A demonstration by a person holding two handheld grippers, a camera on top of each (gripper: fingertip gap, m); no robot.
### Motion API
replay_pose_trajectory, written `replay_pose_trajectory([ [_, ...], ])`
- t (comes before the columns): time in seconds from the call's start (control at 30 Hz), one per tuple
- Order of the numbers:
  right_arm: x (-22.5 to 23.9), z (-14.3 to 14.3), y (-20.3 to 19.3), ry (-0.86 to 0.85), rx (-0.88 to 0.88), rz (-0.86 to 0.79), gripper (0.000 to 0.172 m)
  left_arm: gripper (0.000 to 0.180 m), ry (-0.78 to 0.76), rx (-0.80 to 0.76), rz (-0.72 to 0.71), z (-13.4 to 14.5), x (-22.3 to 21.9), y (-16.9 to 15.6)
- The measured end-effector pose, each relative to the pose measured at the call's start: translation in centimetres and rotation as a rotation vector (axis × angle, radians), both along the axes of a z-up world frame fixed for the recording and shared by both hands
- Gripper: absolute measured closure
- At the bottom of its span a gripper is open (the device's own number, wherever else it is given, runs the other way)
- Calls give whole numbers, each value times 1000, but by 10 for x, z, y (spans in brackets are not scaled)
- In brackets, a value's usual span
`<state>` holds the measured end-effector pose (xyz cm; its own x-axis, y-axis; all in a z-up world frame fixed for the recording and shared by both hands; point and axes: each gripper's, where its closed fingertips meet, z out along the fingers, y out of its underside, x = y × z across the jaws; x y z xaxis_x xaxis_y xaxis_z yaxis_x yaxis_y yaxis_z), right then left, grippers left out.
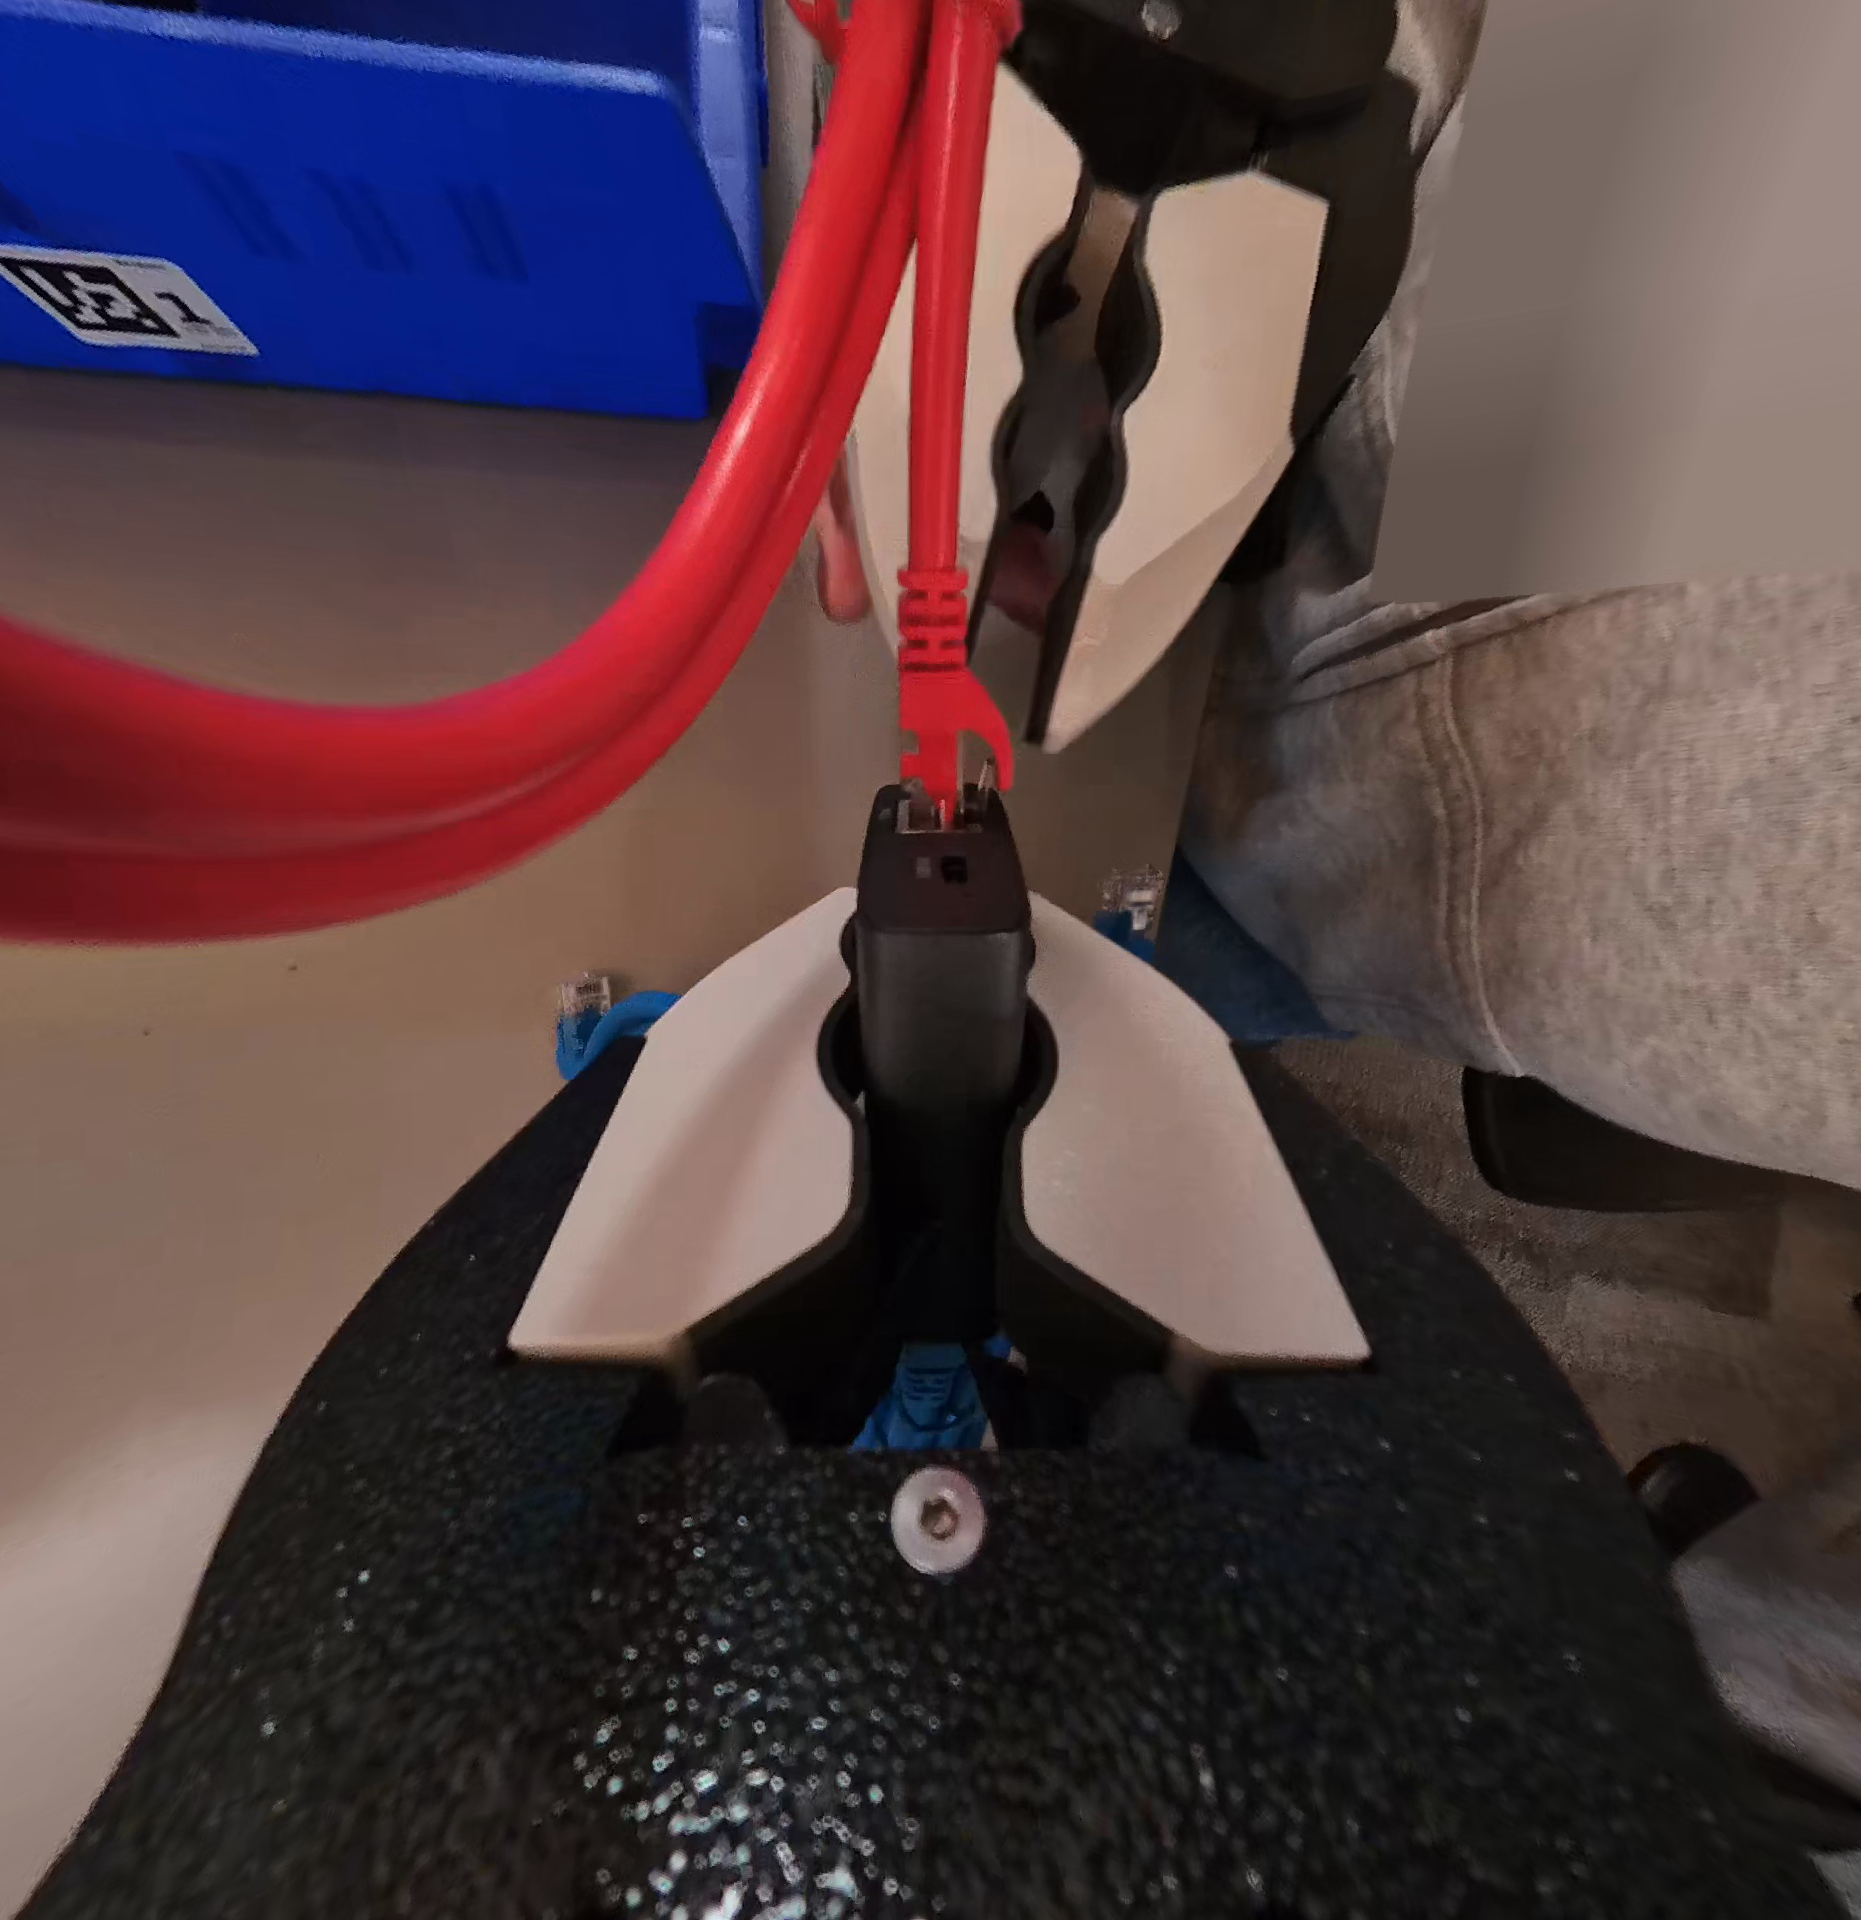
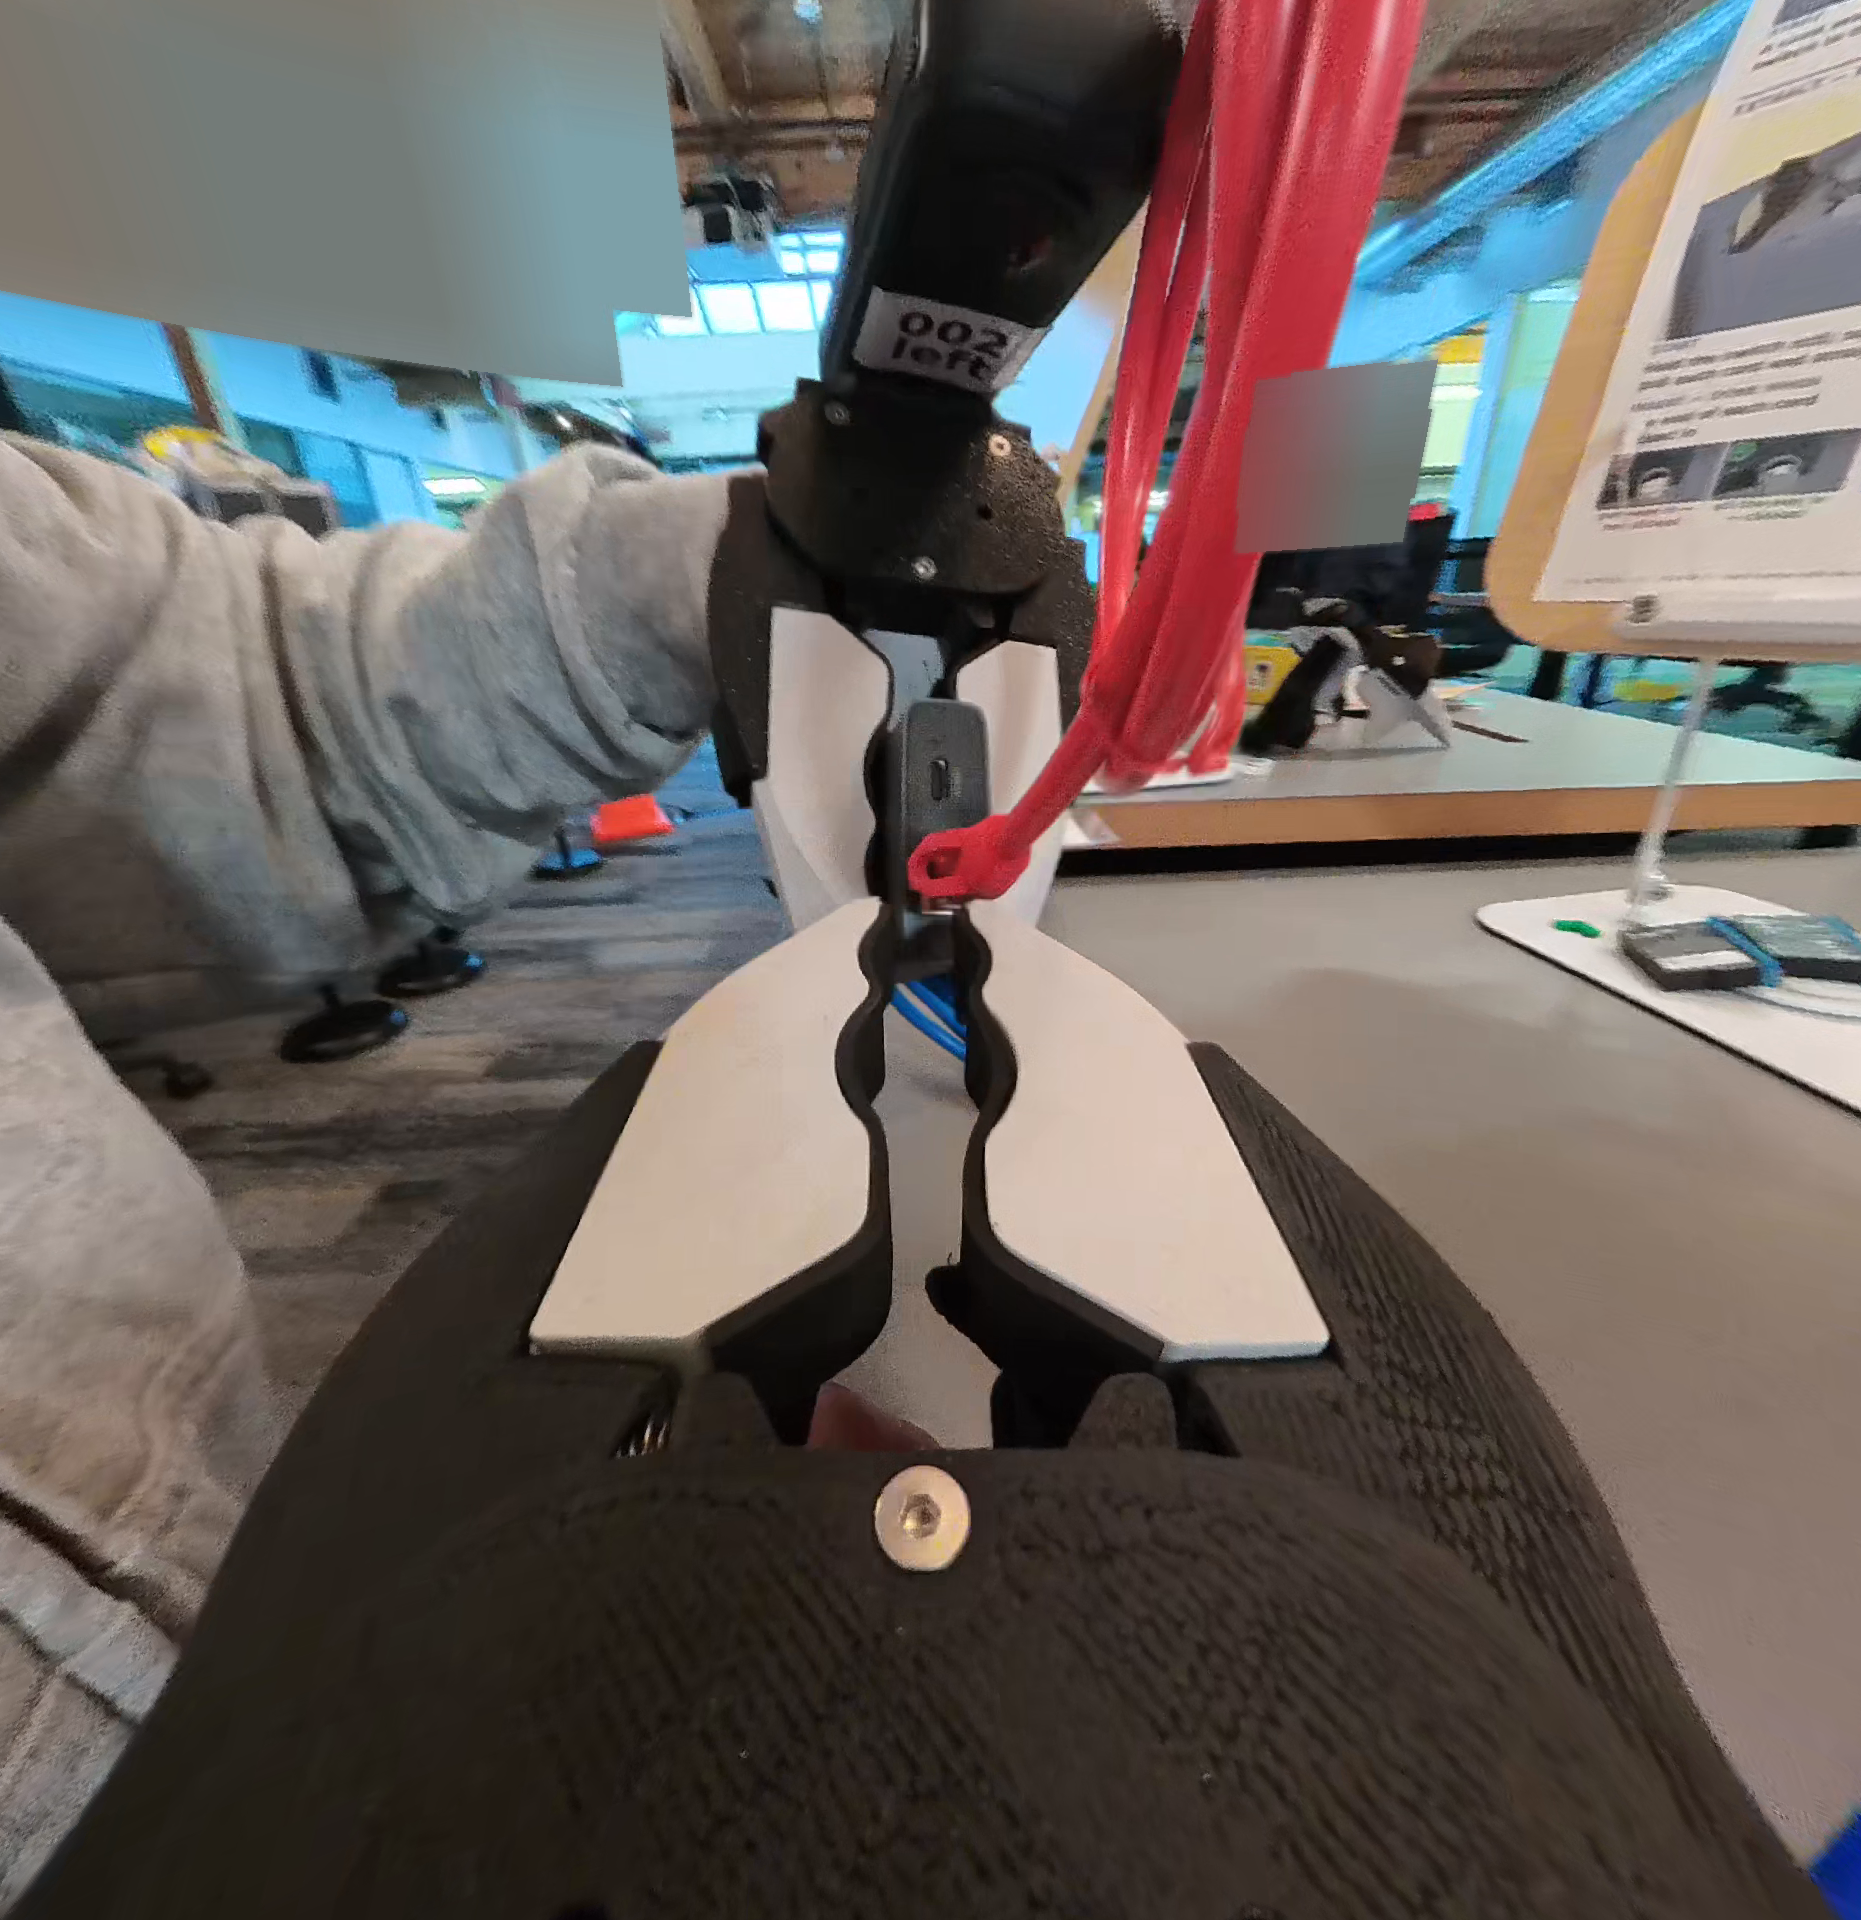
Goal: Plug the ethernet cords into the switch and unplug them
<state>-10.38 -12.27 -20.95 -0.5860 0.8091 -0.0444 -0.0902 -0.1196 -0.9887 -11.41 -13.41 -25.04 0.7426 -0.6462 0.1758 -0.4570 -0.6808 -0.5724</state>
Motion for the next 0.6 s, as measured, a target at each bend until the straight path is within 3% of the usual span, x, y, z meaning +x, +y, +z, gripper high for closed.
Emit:
replay_pose_trajectory([
  [0.2,1,7,5,-11,-119,18,149,159,-53,12,-36,8,15,1],
  [0.33,7,15,2,15,-171,78,161,159,-74,23,-36,14,19,4],
  [0.6,16,27,5,35,-298,160,161,159,-150,50,-58,26,31,9],
])
